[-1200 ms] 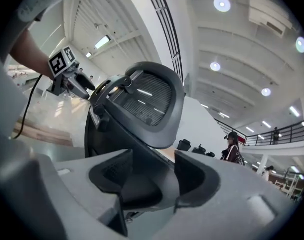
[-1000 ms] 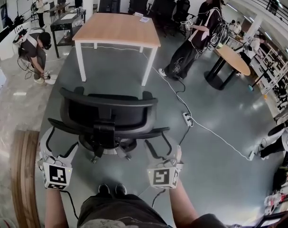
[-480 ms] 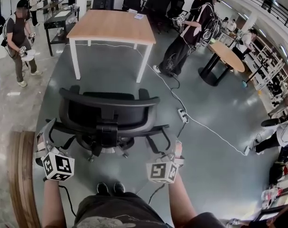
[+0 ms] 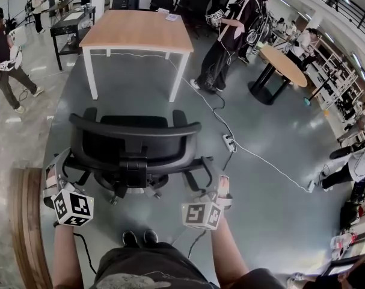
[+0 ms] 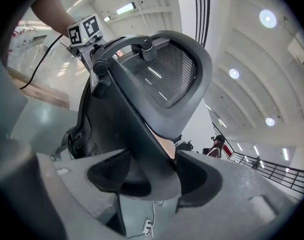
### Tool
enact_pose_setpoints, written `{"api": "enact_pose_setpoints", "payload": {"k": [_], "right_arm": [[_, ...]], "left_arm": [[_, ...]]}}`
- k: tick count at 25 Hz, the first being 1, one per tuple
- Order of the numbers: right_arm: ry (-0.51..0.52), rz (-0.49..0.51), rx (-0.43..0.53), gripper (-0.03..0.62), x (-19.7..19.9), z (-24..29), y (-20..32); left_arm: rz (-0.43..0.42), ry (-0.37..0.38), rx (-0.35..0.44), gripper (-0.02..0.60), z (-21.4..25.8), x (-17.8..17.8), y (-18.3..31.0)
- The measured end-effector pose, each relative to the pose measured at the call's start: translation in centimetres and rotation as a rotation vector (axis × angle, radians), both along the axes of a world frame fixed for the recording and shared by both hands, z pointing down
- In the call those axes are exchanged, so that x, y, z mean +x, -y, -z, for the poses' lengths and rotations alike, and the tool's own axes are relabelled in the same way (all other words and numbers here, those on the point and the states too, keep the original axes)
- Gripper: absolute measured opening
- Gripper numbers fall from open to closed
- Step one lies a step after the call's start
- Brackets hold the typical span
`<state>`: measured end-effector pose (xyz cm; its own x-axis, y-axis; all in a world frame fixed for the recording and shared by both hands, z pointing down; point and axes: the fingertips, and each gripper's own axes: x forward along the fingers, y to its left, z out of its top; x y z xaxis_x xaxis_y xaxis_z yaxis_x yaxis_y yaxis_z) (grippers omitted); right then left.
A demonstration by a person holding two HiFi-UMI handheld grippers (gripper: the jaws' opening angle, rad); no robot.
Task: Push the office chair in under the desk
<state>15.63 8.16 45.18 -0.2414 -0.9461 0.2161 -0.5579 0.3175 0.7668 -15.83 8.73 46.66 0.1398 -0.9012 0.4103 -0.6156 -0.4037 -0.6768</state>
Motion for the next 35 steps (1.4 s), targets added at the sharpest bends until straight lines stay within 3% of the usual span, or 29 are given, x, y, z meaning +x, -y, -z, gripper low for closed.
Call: {"api": "enact_pose_setpoints", "payload": {"k": [18, 25, 35], "right_arm": [[-0.04, 0.038, -0.029, 0.272, 0.2, -0.2, 0.9], [-0.105, -0.022, -0.076, 0.27, 1.0, -0.9, 2.6], [-0.165, 0.068, -0.08, 0.265, -0.1, -1.4, 4.6]], "left_arm": [[-0.036, 0.031, 0.028, 0.366, 0.3, 0.2, 0.5], [-0.039, 0.037, 0.025, 0.362, 0.0, 0.7, 1.8], [-0.008, 0.048, -0.005, 0.357, -0.5, 0.1, 3.7]]}}
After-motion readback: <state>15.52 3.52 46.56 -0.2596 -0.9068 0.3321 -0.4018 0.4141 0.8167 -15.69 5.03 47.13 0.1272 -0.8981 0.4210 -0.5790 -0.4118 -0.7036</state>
